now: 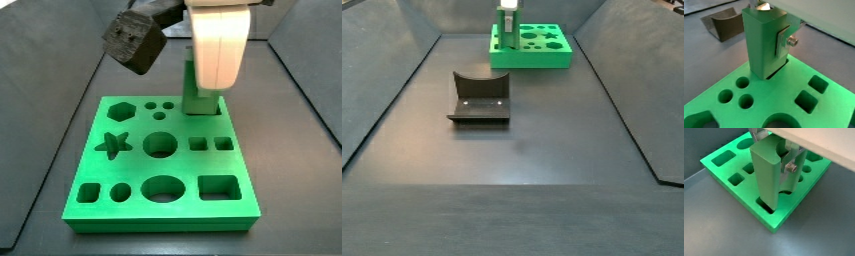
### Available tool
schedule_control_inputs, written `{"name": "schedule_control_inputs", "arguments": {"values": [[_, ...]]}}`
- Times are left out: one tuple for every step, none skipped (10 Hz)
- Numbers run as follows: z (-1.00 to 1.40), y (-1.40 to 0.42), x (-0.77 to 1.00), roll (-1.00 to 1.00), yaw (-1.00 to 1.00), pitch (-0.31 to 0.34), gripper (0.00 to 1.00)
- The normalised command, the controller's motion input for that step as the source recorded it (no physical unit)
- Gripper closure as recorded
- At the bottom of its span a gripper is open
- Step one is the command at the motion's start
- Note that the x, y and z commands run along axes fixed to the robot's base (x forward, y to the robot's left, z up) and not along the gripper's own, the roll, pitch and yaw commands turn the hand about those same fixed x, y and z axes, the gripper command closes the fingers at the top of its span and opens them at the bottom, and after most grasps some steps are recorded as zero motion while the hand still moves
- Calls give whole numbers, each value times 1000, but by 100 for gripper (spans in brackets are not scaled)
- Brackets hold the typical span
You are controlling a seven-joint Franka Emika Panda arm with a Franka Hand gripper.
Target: Insert the arch object.
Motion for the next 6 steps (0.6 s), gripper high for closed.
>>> {"name": "schedule_control_inputs", "arguments": {"values": [[-649,-317,629,266,0,99,100],[-694,-409,491,254,140,56,100],[-800,-277,406,204,234,26,100],[-671,166,220,17,246,59,100],[-274,400,149,0,-3,139,100],[-203,423,-26,0,-134,81,100]]}}
